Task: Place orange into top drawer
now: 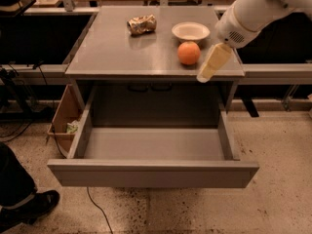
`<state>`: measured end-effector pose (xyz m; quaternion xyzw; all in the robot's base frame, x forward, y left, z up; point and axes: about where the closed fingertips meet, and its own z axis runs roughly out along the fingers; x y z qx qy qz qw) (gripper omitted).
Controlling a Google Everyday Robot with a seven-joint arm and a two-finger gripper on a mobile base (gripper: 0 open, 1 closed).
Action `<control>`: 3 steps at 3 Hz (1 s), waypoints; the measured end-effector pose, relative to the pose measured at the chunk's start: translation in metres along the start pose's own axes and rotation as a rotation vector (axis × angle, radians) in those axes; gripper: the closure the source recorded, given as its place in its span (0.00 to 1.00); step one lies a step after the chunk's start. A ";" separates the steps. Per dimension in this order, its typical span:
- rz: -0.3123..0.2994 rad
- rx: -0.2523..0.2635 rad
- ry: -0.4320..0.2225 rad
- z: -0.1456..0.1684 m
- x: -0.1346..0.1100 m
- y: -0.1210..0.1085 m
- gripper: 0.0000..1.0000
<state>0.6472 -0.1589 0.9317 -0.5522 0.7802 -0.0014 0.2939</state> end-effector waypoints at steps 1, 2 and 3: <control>0.060 0.001 -0.055 0.040 -0.018 -0.019 0.00; 0.123 0.007 -0.110 0.073 -0.027 -0.039 0.00; 0.171 0.022 -0.146 0.100 -0.031 -0.059 0.00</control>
Offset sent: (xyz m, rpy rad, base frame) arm 0.1153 0.0402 -0.0511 0.2424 -0.0257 -0.1187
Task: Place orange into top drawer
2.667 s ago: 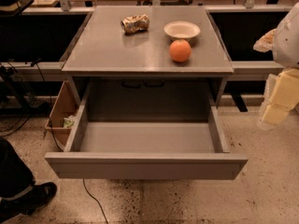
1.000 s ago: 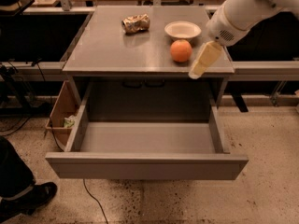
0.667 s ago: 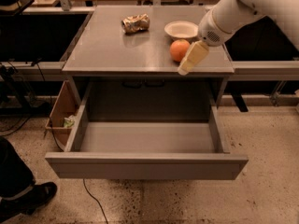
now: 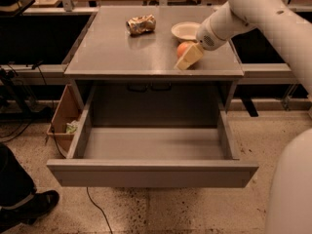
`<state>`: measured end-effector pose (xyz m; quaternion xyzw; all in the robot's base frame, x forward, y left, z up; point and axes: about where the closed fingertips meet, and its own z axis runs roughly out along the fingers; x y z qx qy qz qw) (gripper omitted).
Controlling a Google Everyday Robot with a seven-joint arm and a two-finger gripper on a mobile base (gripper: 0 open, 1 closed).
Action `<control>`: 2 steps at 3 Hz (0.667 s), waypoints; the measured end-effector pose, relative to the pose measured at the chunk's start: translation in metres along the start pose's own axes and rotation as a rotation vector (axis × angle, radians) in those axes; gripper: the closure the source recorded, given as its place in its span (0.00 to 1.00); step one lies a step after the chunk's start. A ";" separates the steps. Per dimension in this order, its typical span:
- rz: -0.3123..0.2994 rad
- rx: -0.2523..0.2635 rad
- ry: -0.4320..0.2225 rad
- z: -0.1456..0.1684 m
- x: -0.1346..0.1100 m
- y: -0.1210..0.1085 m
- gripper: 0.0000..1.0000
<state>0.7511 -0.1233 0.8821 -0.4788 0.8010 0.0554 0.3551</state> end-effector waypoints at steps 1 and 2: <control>0.078 -0.014 -0.032 0.022 0.003 -0.012 0.00; 0.139 -0.052 -0.040 0.035 0.002 -0.011 0.16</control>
Offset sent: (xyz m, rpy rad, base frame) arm 0.0321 0.0121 -0.0292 0.1771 0.1432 -0.0896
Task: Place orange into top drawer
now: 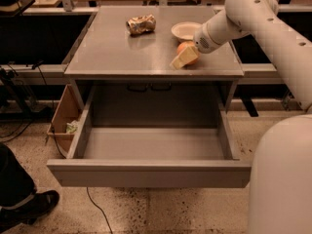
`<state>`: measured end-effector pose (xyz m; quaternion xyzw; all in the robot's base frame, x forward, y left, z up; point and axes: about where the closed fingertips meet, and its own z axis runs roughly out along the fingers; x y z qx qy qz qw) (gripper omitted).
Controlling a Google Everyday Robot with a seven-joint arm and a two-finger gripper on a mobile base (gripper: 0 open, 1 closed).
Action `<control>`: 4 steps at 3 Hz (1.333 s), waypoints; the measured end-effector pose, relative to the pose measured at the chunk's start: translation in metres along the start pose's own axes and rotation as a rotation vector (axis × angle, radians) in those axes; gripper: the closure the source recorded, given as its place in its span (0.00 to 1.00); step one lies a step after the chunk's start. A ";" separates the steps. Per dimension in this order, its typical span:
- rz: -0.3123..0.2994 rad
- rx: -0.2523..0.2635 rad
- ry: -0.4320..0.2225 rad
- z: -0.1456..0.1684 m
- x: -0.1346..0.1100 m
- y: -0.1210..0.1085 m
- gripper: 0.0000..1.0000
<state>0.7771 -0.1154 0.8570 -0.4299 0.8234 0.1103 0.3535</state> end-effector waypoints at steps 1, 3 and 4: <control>0.030 -0.049 -0.012 -0.002 -0.002 0.008 0.39; -0.095 -0.086 -0.095 -0.069 -0.017 0.064 0.93; -0.148 -0.169 -0.132 -0.109 0.002 0.123 1.00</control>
Offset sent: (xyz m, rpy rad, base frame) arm -0.0657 0.0160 0.0521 0.0447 -0.0420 0.1138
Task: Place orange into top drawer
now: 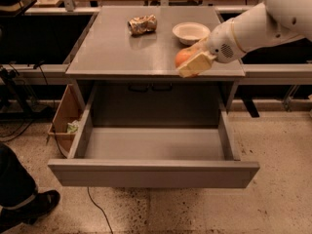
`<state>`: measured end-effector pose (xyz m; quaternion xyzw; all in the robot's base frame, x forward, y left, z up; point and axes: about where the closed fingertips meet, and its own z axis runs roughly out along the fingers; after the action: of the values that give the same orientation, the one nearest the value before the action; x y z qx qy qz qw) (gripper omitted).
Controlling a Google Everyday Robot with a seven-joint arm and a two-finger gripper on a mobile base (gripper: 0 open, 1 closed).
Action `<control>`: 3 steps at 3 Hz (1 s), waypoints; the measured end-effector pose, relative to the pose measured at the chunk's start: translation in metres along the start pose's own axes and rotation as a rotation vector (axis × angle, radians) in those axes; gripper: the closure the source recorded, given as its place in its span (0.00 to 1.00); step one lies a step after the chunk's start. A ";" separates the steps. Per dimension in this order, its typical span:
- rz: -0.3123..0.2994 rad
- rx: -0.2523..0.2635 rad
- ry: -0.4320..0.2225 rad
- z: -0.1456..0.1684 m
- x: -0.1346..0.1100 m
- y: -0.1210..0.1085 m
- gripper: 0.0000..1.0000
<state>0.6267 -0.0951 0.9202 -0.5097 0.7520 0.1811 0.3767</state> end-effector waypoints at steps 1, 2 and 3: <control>-0.001 0.000 0.000 0.000 -0.001 0.000 1.00; 0.013 -0.023 -0.011 0.015 0.019 0.017 1.00; -0.025 -0.064 -0.035 0.050 0.060 0.067 1.00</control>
Offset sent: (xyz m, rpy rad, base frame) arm -0.0448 0.0122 -0.0867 0.0664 0.0595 0.0245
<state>0.5739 -0.0723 0.8355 -0.5279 0.7326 0.2092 0.3753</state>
